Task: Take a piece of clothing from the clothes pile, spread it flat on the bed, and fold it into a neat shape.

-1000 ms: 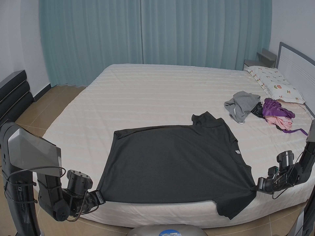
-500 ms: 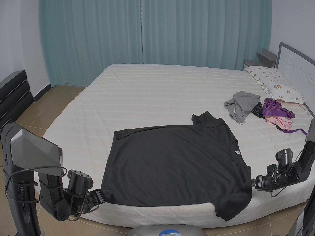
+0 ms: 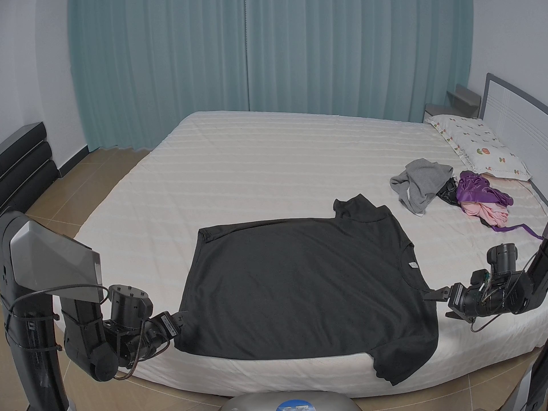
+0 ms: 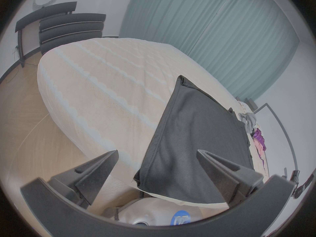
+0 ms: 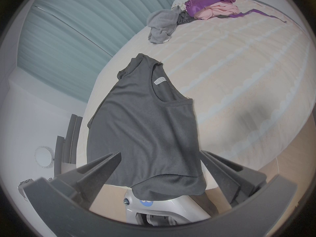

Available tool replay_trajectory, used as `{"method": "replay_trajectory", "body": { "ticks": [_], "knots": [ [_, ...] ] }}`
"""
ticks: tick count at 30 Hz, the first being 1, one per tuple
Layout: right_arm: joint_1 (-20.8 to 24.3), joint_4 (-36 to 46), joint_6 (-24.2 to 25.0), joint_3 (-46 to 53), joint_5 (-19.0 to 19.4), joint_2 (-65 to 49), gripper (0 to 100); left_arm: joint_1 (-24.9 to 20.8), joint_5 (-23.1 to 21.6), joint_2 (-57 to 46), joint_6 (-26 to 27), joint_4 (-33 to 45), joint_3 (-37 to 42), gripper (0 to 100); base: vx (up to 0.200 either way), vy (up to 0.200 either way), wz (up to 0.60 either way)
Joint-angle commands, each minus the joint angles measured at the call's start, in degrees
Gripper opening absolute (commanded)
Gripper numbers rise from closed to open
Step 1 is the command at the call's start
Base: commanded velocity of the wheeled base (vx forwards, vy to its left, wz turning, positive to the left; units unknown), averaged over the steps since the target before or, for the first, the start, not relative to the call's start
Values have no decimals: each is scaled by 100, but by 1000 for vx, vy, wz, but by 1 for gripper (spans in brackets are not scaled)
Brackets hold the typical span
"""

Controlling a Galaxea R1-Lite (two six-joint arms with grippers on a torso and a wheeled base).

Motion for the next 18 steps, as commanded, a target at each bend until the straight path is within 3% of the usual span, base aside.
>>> {"method": "replay_trajectory", "body": {
  "ticks": [1, 6, 9, 18],
  "knots": [
    [18, -8, 8, 32, 10, -145, 100, 14, 4, -135, -103, -23, -17, 100, 0, 0, 0],
    [35, 1, 43, 67, 28, -224, 100, 14, -5, -143, -244, -23, -17, 100, 0, 0, 0],
    [27, 10, 43, 67, 28, -277, 100, 5, -14, -135, -270, -23, -17, 100, 0, 200, 0],
    [35, 1, 43, 94, 28, -277, 100, -39, -31, -143, -279, -14, 1, 100, 0, 0, 0]
  ]
}}
